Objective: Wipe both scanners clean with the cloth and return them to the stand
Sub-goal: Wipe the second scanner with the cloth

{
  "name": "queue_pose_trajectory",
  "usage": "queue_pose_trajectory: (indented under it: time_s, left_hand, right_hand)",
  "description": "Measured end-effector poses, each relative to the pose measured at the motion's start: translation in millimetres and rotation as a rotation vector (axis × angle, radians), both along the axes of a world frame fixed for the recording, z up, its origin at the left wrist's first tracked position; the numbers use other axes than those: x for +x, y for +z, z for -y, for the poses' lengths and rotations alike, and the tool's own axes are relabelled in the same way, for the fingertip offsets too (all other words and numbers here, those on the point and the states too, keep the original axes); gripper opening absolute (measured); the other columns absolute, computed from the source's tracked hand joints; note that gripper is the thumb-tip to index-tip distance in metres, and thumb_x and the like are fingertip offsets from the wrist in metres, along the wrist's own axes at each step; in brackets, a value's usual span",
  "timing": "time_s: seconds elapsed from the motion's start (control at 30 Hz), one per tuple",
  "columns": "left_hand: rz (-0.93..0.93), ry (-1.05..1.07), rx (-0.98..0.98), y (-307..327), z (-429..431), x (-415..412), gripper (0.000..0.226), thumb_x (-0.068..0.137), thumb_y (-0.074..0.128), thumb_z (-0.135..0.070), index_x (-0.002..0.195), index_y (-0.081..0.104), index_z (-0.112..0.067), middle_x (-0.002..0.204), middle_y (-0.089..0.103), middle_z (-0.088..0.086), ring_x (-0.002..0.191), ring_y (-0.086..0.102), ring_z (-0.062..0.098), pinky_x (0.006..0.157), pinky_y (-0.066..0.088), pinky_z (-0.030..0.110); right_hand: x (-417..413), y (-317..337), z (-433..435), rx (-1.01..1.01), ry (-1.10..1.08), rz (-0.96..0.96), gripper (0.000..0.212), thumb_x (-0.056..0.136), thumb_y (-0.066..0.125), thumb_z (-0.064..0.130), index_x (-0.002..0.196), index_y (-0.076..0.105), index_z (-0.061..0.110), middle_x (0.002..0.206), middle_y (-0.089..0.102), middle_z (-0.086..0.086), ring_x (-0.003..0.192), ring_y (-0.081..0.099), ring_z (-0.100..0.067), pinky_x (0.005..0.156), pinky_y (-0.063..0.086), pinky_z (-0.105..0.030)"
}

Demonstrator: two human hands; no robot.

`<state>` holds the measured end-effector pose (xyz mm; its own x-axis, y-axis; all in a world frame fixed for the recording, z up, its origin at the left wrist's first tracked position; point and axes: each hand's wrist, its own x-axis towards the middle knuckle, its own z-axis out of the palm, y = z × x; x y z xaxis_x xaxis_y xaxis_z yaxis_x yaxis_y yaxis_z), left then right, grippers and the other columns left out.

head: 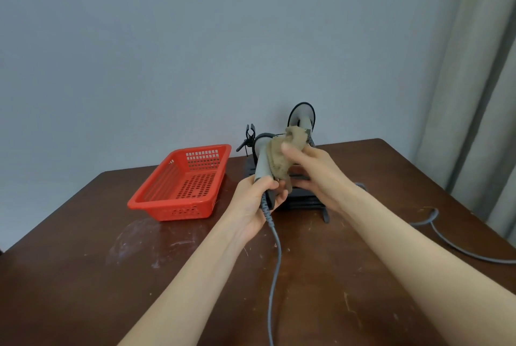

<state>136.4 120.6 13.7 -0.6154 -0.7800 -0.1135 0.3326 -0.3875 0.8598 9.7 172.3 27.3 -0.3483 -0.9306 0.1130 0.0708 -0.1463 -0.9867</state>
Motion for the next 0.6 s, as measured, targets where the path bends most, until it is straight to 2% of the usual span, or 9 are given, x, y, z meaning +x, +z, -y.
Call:
queue_pose_trajectory:
  time_s: [0.03, 0.1, 0.17, 0.23, 0.33, 0.4, 0.53, 0.6]
  left_hand:
    - [0.021, 0.010, -0.022, -0.1, -0.5, -1.6, 0.022, 0.086, 0.044, 0.014, 0.097, 0.059, 0.004, 0.093, 0.060, 0.017, 0.078, 0.060, 0.018, 0.070, 0.054, 0.028]
    - [0.068, 0.022, -0.072, -0.9, -1.2, -4.2, 0.021, 0.085, 0.044, 0.014, 0.095, 0.059, 0.003, 0.090, 0.061, 0.016, 0.076, 0.060, 0.019, 0.068, 0.051, 0.027]
    - [0.098, 0.021, -0.102, -3.1, -1.4, -6.6, 0.021, 0.085, 0.046, 0.013, 0.097, 0.060, 0.003, 0.096, 0.062, 0.019, 0.080, 0.061, 0.022, 0.066, 0.050, 0.026]
    - [0.106, 0.037, -0.097, -5.7, -1.2, -9.4, 0.020, 0.085, 0.048, 0.013, 0.096, 0.061, 0.002, 0.100, 0.062, 0.019, 0.082, 0.062, 0.022, 0.067, 0.051, 0.027]
    - [0.107, 0.056, -0.072, -7.3, -2.1, -14.0, 0.018, 0.084, 0.052, 0.013, 0.091, 0.061, -0.001, 0.097, 0.062, 0.016, 0.085, 0.059, 0.020, 0.065, 0.052, 0.025]
    - [0.126, 0.045, -0.080, -7.6, -4.0, -16.3, 0.019, 0.084, 0.053, 0.013, 0.089, 0.060, -0.004, 0.091, 0.062, 0.013, 0.082, 0.058, 0.019, 0.061, 0.050, 0.024]
    - [0.139, 0.033, -0.072, -9.7, -5.0, -17.8, 0.023, 0.083, 0.050, 0.015, 0.084, 0.056, -0.007, 0.081, 0.058, 0.010, 0.070, 0.054, 0.016, 0.055, 0.046, 0.023]
    - [0.118, 0.009, -0.054, -10.2, -5.5, -18.5, 0.024, 0.084, 0.046, 0.016, 0.084, 0.054, -0.006, 0.082, 0.054, 0.009, 0.067, 0.048, 0.014, 0.052, 0.044, 0.022]
  right_hand:
    - [-0.9, 0.5, 0.6, 0.015, 0.023, 0.113, 0.040, 0.083, 0.065, 0.043, 0.110, 0.067, 0.014, 0.111, 0.069, -0.008, 0.103, 0.065, -0.025, 0.091, 0.054, -0.043]
    - [-3.2, 0.5, 5.1, 0.032, -0.033, 0.191, 0.035, 0.083, 0.068, 0.035, 0.104, 0.068, 0.007, 0.108, 0.069, -0.014, 0.098, 0.066, -0.026, 0.089, 0.054, -0.045]
    - [-3.2, 0.8, 10.2, 0.045, -0.137, 0.082, 0.019, 0.080, 0.072, 0.011, 0.097, 0.066, 0.005, 0.099, 0.069, -0.014, 0.093, 0.066, -0.024, 0.089, 0.054, -0.046]
    - [-3.2, 2.4, 13.4, 0.045, -0.186, -0.033, 0.022, 0.074, 0.071, -0.003, 0.094, 0.064, 0.005, 0.091, 0.067, -0.009, 0.088, 0.066, -0.021, 0.086, 0.055, -0.042]
    - [-3.7, 5.5, 13.5, 0.048, -0.205, -0.165, 0.014, 0.073, 0.069, -0.004, 0.081, 0.066, 0.008, 0.079, 0.066, -0.004, 0.076, 0.064, -0.016, 0.073, 0.055, -0.033]
    - [-2.1, 5.4, 10.3, 0.049, -0.179, -0.267, 0.008, 0.075, 0.070, 0.000, 0.080, 0.070, 0.005, 0.077, 0.068, -0.005, 0.073, 0.065, -0.012, 0.069, 0.055, -0.027]
    - [0.9, 6.2, -2.3, 0.029, -0.070, -0.511, 0.015, 0.076, 0.073, 0.002, 0.068, 0.069, 0.014, 0.076, 0.071, -0.012, 0.069, 0.063, -0.011, 0.068, 0.052, -0.024]
    - [-4.2, 7.0, -2.0, 0.010, -0.074, -0.562, 0.026, 0.076, 0.074, 0.003, 0.067, 0.065, 0.025, 0.073, 0.068, 0.003, 0.064, 0.061, 0.000, 0.065, 0.048, -0.013]
